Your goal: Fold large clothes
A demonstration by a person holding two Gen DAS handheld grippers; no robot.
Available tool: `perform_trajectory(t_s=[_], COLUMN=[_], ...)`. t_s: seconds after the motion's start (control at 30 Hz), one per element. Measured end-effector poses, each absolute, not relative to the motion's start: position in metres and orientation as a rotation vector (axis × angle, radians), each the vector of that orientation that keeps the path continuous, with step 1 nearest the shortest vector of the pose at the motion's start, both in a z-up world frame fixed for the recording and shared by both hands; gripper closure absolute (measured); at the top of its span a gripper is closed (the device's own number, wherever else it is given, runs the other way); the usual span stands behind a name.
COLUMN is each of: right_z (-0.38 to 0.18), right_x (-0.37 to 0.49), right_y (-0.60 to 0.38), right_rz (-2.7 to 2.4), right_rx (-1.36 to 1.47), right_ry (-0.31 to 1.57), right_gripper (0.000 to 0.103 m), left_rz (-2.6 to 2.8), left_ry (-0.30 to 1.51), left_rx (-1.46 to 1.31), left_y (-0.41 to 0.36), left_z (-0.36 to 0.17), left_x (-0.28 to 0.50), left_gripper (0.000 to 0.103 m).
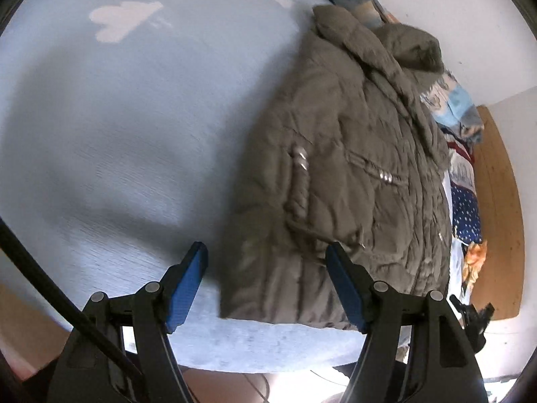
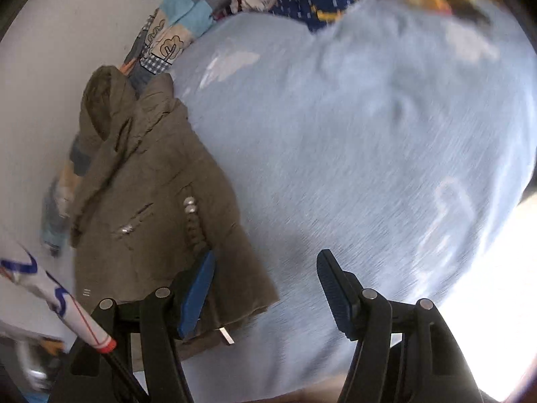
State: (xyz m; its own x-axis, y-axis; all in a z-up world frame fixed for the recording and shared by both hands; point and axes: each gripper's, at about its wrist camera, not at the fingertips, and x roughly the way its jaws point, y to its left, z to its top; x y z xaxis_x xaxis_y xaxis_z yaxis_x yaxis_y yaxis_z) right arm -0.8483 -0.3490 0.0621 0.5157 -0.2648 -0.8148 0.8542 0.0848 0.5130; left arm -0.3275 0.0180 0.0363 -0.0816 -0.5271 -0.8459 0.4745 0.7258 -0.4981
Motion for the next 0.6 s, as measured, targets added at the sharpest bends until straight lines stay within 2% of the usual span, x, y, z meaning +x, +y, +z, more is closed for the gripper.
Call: perform_trajectory(t_s=[0.1, 0.17, 0.23, 0.3, 0.33, 0.37, 0.4, 0.47, 0.6], right_z=[0.052, 0.048, 0.040, 0.035, 0.035, 0.036, 0.037, 0.047, 0.073], right_x=[-0.852, -0.850, -0.848, -0.841, -0.835, -0.827, -0.821, -0.806, -0.802], right_y=[-0.348, -0.345, -0.342, -0.342, -0.343, -0.342, -0.343, -0.339, -0.326], right_rz=[-0.866, -0.853, -0.835, -0.809, -0.789, -0.766, -0.761, -0.778, -0.817], right_rx=[1.289, 1.314, 1.333, 1.346, 1.343, 1.324, 1.304, 1.198, 1.084], right_ry=[0.584, 0.582, 0.592, 0.582, 0.577, 0.575, 0.581, 0.611, 0.591], right_gripper=[0.035, 0.035, 0.035, 0.035, 0.038, 0.056, 0.073, 0.089, 0.093], left_rz=[-0.829, -0.844, -0.851, -0.852, -0.858, -0.867, -0.877, -0.892, -0.912], left_ry=[1.427, 1.407, 1.401, 1.390, 1.384, 1.370, 1.353, 1.280, 1.184], left_rx=[-0.043, -0.032, -0.025, -0.015, -0.007, 0.007, 0.025, 0.087, 0.156], left_y=[0.016, 0.014, 0.009, 0.006, 0.004, 0.002, 0.001, -0.005, -0.005], left_z=[0.031, 0.033, 0.033, 0.033, 0.033, 0.034, 0.037, 0.046, 0.063], left_x=[-0.335, -0.338, -0.337, -0.336, -0.336, -0.338, -0.340, -0.350, -0.368], left_gripper=[0.031, 0.038, 0.040, 0.046, 0.055, 0.064, 0.068, 0.079, 0.082])
